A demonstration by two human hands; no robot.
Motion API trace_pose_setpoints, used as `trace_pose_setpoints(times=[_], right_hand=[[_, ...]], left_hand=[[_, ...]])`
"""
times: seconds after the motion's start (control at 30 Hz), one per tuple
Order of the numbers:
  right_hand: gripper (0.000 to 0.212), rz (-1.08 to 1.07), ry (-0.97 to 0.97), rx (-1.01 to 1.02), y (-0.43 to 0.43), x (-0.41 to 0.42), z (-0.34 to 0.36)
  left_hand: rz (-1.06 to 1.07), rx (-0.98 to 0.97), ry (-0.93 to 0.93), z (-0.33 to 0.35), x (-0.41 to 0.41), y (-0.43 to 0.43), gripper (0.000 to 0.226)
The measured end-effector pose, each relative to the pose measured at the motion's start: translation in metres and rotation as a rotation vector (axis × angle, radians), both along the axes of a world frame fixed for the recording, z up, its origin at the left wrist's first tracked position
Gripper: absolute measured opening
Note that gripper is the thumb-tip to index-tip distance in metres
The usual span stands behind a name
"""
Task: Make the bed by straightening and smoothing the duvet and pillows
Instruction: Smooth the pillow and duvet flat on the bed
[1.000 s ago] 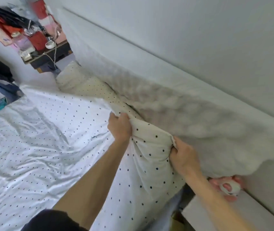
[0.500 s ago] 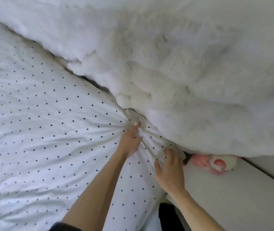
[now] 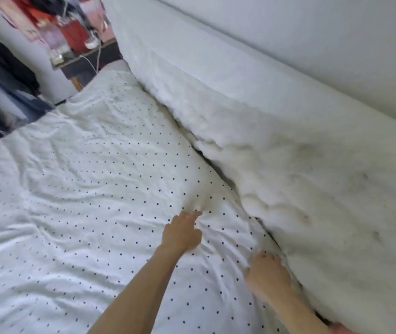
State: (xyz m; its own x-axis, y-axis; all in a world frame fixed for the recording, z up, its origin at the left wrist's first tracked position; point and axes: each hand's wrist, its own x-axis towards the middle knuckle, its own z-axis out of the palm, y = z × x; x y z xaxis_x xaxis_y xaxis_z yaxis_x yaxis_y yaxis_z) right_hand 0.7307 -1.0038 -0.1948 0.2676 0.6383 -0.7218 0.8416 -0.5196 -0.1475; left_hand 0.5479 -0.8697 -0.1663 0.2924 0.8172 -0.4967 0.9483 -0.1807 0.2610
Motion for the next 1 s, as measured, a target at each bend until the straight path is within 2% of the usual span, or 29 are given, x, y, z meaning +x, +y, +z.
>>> trace_pose_setpoints(times=[0.17, 0.23, 0.37, 0.5, 0.57, 0.6, 0.7, 0.73, 0.87, 0.9, 0.93, 1.0], right_hand=[[0.058, 0.264, 0.022, 0.401, 0.118, -0.067, 0.060], [0.059, 0.340, 0.031, 0.497, 0.155, -0.100, 0.076], [0.063, 0.485, 0.016, 0.740, 0.205, -0.182, 0.073], [0.059, 0.733, 0.157, 1.009, 0.235, -0.274, 0.041], [0.059, 0.892, 0.130, 1.009, 0.252, -0.275, 0.012], [0.061, 0.895, 0.037, 0.933, 0.260, -0.258, -0.007], [0.073, 0.595, -0.279, 0.480, 0.270, -0.179, -0.049], [0.078, 0.505, -0.331, 0.423, 0.270, -0.165, -0.057], [0.081, 0.292, -0.342, 0.424, 0.276, -0.220, -0.059], [0.080, 0.257, -0.318, 0.481, 0.275, -0.244, -0.054], [0.078, 0.268, -0.270, 0.581, 0.270, -0.267, -0.049], [0.071, 0.555, -0.112, 0.782, 0.252, -0.311, -0.035]], left_hand=[[0.245, 0.079, -0.025, 0.049, -0.107, 0.079, 0.062], [0.342, 0.130, -0.047, 0.051, -0.146, 0.099, 0.061], [0.504, 0.189, -0.016, 0.016, -0.216, 0.106, 0.059], [0.653, 0.254, -0.012, -0.045, -0.274, 0.096, 0.060], [0.666, 0.265, -0.023, -0.068, -0.292, 0.093, 0.061], [0.670, 0.245, -0.024, -0.078, -0.299, 0.091, 0.061], [0.662, 0.144, -0.060, -0.104, -0.311, 0.080, 0.062], [0.657, 0.137, -0.079, -0.112, -0.312, 0.076, 0.063], [0.695, 0.166, -0.092, -0.129, -0.308, 0.063, 0.060], [0.718, 0.179, -0.106, -0.130, -0.308, 0.059, 0.059], [0.744, 0.182, -0.137, -0.132, -0.307, 0.054, 0.058], [0.770, 0.194, -0.158, -0.136, -0.306, 0.046, 0.056]])
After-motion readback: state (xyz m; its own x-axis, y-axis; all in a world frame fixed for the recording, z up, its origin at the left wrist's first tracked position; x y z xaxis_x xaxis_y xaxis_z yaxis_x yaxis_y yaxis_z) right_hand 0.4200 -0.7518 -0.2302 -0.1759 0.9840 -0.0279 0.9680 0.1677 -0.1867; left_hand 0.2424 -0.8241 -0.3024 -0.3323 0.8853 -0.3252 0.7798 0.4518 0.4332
